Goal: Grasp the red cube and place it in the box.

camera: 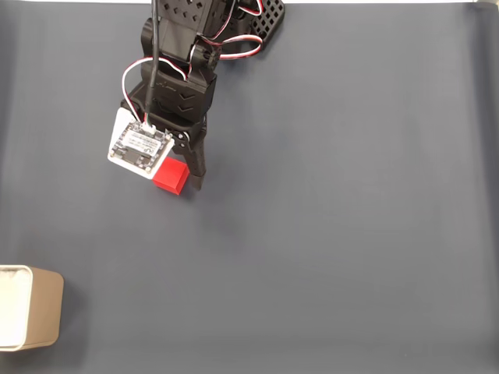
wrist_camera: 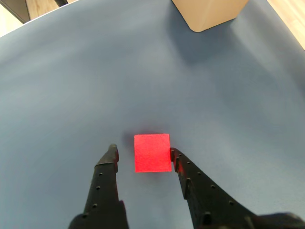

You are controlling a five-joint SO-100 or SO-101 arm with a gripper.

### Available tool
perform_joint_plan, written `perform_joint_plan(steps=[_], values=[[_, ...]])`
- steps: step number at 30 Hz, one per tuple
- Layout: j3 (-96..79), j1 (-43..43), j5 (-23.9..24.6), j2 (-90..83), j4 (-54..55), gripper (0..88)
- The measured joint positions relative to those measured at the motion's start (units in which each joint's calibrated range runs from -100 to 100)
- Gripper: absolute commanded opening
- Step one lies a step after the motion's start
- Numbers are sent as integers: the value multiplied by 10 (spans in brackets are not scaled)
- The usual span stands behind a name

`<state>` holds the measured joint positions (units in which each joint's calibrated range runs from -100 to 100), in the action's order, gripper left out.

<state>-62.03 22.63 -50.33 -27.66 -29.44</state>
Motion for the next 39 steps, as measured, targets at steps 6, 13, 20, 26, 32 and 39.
perform_joint_plan(steps=[6, 13, 20, 26, 32, 39], values=[[0, 0, -5, 7, 0, 221], [6, 0, -8, 10, 0, 134], [7, 0, -13, 10, 0, 45], [7, -3, -18, 10, 0, 1], [46, -3, -22, 10, -47, 0], [179, -3, -21, 10, -166, 0]])
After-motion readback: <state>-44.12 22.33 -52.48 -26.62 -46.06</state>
